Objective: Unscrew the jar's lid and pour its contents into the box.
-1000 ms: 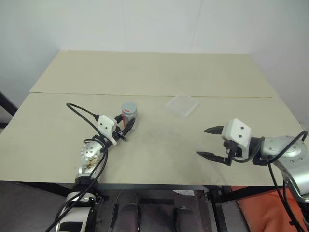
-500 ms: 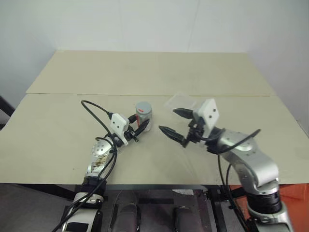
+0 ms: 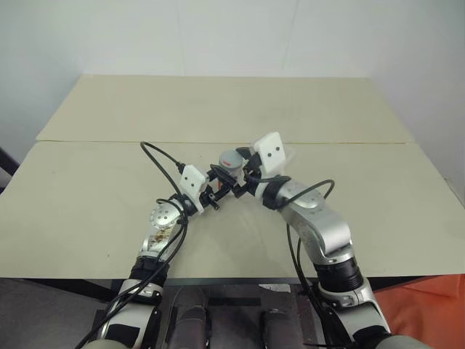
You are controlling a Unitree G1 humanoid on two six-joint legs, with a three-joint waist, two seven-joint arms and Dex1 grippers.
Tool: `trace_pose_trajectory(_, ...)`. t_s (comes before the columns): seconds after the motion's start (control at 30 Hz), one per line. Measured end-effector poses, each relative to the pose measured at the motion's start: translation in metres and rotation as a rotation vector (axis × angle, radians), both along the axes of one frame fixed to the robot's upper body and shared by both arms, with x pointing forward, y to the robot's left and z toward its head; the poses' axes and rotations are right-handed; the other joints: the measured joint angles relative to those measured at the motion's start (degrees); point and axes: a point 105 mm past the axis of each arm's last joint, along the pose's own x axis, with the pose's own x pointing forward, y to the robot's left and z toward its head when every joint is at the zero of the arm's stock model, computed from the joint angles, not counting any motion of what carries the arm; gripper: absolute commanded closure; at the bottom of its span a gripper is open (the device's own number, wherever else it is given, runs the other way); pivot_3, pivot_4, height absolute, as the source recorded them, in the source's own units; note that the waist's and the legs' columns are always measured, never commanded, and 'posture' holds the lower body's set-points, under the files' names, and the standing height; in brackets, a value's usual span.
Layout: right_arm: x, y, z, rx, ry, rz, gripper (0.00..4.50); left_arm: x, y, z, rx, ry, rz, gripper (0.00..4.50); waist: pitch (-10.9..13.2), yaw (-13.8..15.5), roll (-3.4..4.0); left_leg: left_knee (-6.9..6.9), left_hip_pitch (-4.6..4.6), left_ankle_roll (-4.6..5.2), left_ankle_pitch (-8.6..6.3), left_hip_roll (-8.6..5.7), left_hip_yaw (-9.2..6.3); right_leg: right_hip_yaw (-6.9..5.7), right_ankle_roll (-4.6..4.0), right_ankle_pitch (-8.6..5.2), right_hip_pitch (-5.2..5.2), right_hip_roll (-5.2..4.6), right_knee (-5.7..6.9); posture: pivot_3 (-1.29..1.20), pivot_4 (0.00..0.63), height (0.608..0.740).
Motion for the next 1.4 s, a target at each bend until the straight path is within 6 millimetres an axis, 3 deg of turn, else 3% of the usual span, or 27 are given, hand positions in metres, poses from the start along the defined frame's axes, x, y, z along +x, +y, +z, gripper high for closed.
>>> trace_pose_trajectory(0.43,0.012,0.000,-0.011,-0.020,-0.022,-0.050,0.00,0.000,0.000,0.000,0.000,0.000,-0.001,2.61,0.0,-0.1,0.00,-0.01,-0.01,0.00,0.00,0.01,0.00,0.00,0.00,0.00,-0.03,0.00,0.02,0.00,0.150,0.740)
trace_pose_trajectory(0.53,0.011,0.002,-0.011,-0.029,-0.038,-0.044,0.59,0.000,0.000,0.000,0.001,0.000,-0.002,2.61,0.0,-0.1,0.00,0.00,-0.01,0.00,0.00,0.01,0.00,0.00,0.00,0.00,-0.03,0.00,0.01,0.00,0.150,0.740)
trace_pose_trajectory(0.63,0.011,0.003,-0.010,-0.026,-0.042,-0.041,1.59,0.000,0.000,0.000,0.000,-0.002,-0.001,2.61,0.0,-0.1,0.00,-0.01,-0.01,0.00,0.00,0.01,0.00,0.00,0.00,0.00,-0.04,0.00,0.02,0.00,0.150,0.740)
trace_pose_trajectory(0.67,0.011,0.004,-0.010,-0.023,-0.042,-0.040,1.68,0.000,0.001,0.000,-0.002,-0.002,0.001,2.61,0.0,-0.2,0.00,0.00,-0.01,0.00,0.00,0.02,0.00,0.00,0.00,0.00,-0.04,0.00,0.03,0.00,0.150,0.740)
trace_pose_trajectory(1.1,0.008,0.006,-0.010,-0.019,-0.038,0.002,1.68,-0.005,0.000,-0.001,-0.018,0.016,-0.035,2.61,0.0,-0.2,0.01,-0.01,-0.02,0.00,0.00,0.02,0.00,0.00,0.00,0.00,-0.06,0.00,0.02,0.00,0.150,0.740)
trace_pose_trajectory(1.4,-0.014,0.000,-0.006,-0.069,-0.035,0.319,1.68,-0.035,0.013,0.007,0.052,0.061,-0.242,2.61,0.0,-0.3,0.02,0.00,-0.02,0.00,0.00,0.03,-0.02,0.00,0.00,0.00,-0.02,0.00,0.01,0.00,0.150,0.740)
